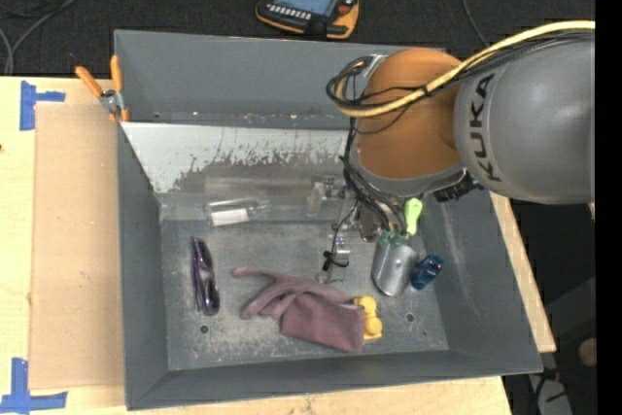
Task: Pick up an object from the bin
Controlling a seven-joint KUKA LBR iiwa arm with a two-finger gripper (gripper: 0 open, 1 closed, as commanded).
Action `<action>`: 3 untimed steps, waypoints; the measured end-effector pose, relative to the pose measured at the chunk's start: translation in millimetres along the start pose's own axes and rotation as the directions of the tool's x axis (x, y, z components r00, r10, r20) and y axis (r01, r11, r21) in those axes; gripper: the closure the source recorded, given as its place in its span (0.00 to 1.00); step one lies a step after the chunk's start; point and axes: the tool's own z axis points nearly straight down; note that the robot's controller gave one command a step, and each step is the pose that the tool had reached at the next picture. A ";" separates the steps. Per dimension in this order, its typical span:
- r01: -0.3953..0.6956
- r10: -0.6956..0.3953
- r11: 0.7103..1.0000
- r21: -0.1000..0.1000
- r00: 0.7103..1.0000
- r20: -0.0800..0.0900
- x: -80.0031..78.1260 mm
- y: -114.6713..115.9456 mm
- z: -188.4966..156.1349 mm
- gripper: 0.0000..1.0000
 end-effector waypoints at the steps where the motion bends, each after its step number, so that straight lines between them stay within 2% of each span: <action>1: 0.000 0.000 1.000 0.000 1.000 0.000 0.0 0.0 0.0 0.00; 2: 0.006 -0.006 1.000 -0.002 1.000 0.007 20.6 -18.2 14.6 0.00; 3: 0.056 -0.056 0.998 -0.002 0.998 0.010 -45.3 -7.7 -28.3 0.00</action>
Offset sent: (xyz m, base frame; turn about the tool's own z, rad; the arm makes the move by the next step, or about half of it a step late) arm -0.0545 -0.0550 -0.0401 0.0081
